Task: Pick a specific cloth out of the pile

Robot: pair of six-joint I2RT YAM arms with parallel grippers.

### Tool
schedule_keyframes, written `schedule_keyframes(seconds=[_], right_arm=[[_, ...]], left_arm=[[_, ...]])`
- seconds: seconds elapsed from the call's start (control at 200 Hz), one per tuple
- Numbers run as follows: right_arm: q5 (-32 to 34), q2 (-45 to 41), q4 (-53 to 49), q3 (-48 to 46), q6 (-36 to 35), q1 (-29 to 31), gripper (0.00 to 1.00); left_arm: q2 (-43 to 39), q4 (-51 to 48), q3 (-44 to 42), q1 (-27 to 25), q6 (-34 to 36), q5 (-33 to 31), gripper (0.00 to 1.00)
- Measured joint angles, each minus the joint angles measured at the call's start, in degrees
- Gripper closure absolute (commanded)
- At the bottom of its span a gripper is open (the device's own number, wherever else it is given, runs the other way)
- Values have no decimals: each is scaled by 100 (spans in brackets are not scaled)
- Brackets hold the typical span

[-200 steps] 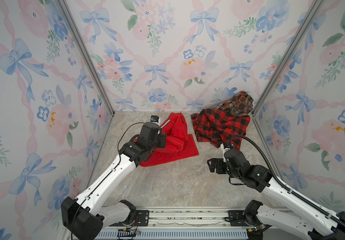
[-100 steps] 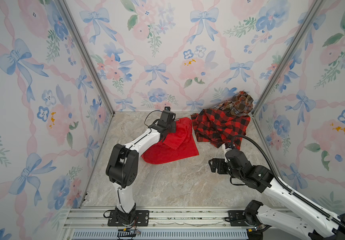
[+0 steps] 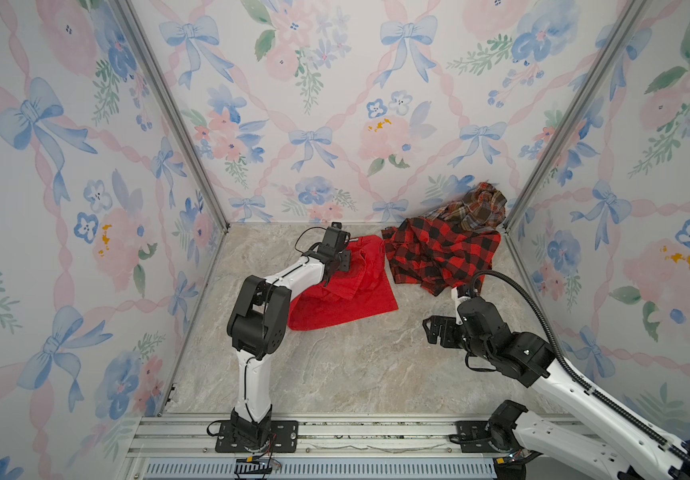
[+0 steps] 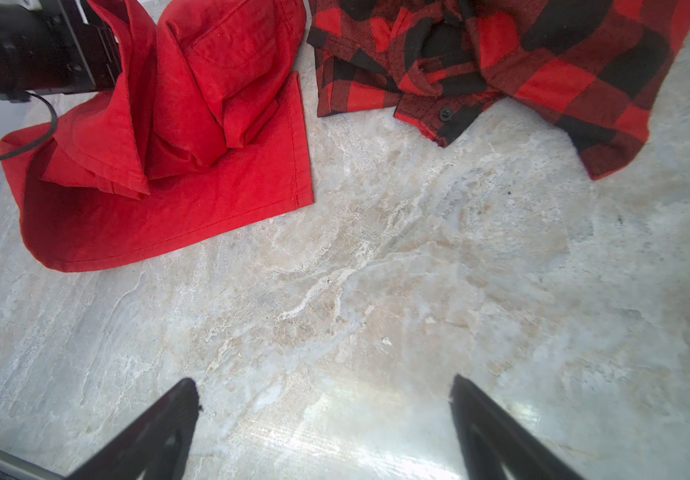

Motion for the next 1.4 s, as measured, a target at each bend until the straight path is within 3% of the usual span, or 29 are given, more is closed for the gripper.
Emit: schedule_keyframes(seconds=[0.13, 0.24, 0.42, 0.51, 0.705, 1.065, 1.125, 1.205, 1.25, 1.32, 1.4], right_arm=[[-63, 76, 105, -28, -22, -4, 3], [-146, 173, 243, -33, -111, -44, 3], [-380, 417, 568, -122, -232, -149, 3], [-529, 549, 717, -162, -302, -232, 3], [-791, 758, 925, -175, -411, -267, 3], [-846, 509, 1003, -466, -348, -267, 3], [-841, 442, 964, -459, -348, -267, 3], [-822, 402, 905, -437, -348, -267, 3], [-820, 402, 890, -433, -345, -267, 3], [-820, 404, 866, -426, -326, -267, 3], [-785, 402, 776, -387, -302, -251, 3]], left_arm=[[-1115, 24, -455, 151, 105, 236, 3], [-2225, 188, -1060, 267, -52, 343, 2], [-4146, 251, -3119, 874, -1180, 332, 2], [-4636, 116, -4002, 1314, -1692, 393, 2], [-4352, -13, -4642, 2166, -2260, 1073, 2], [-2409, 1172, -4363, 2234, -2472, 1821, 2], [-2264, 1309, -4275, 2179, -2503, 1755, 10], [-2015, 1495, -4166, 2100, -2518, 1659, 29], [-1834, 1554, -4028, 2074, -2529, 1615, 52], [-1545, 1698, -3851, 2074, -2549, 1512, 99], [-1392, 1751, -3801, 2083, -2524, 1250, 100]])
